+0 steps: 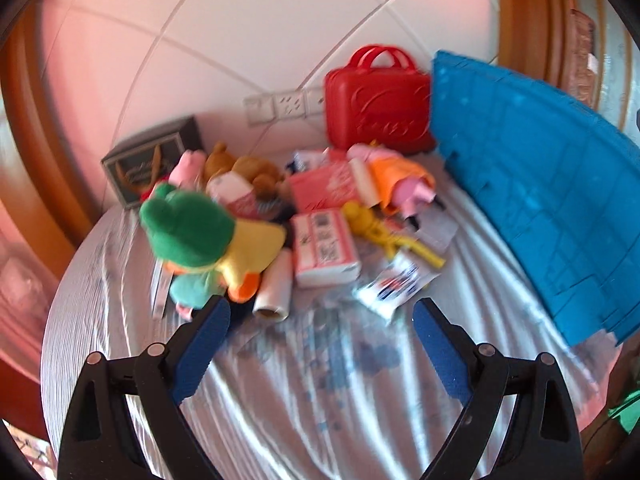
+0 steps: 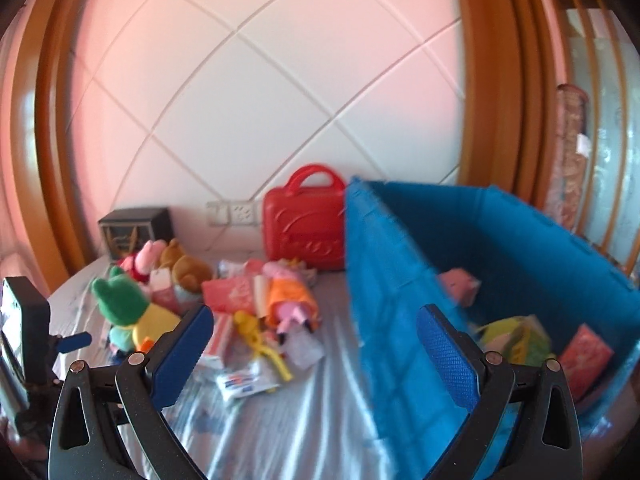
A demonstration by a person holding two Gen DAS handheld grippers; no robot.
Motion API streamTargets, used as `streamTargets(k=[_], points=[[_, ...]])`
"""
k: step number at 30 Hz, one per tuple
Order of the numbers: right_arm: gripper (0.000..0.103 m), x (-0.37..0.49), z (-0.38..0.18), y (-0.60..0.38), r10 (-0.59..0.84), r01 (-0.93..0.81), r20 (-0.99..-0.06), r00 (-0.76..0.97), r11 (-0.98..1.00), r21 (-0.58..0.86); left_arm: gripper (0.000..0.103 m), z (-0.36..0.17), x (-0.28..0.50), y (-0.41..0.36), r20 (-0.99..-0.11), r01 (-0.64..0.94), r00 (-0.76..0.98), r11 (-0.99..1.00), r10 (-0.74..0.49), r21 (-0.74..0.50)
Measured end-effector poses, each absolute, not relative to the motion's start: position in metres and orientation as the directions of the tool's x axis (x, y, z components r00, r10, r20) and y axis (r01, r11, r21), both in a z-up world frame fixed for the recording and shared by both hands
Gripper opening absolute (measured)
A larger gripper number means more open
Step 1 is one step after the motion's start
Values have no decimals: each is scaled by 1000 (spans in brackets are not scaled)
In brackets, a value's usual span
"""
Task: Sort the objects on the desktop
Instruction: 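Withdraw both grippers from the crate back toward the pile, then grasp the white alcohol wet-wipe pack with the right gripper while the left approaches the paper roll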
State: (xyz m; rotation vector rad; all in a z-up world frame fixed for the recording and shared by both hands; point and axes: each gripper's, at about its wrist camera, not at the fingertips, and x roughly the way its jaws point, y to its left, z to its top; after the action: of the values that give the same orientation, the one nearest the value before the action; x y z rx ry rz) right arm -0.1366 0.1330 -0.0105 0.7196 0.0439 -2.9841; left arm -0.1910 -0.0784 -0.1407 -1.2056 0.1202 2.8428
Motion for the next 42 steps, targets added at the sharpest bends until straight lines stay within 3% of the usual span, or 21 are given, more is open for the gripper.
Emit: streamTargets(k=[10, 19, 35, 42], points=[[103, -185, -112, 83, -120, 166, -688, -716, -986, 0, 94, -215, -207, -138, -837, 13, -548, -1000, -2, -6], [103, -240, -202, 86, -119, 128, -845, -521, -990, 60, 94, -260, -257, -134, -895, -1, -445, -1000, -11, 13], [103, -343, -291, 65, -179, 86, -941, -288, -983, 161, 94, -330, -368, -113, -952, -63, -306, -998, 15, 4], [103, -359, -306, 54, -188, 74, -939, -289, -982, 174, 103, -342, -374, -112, -944, -52, -329, -998, 33, -17]])
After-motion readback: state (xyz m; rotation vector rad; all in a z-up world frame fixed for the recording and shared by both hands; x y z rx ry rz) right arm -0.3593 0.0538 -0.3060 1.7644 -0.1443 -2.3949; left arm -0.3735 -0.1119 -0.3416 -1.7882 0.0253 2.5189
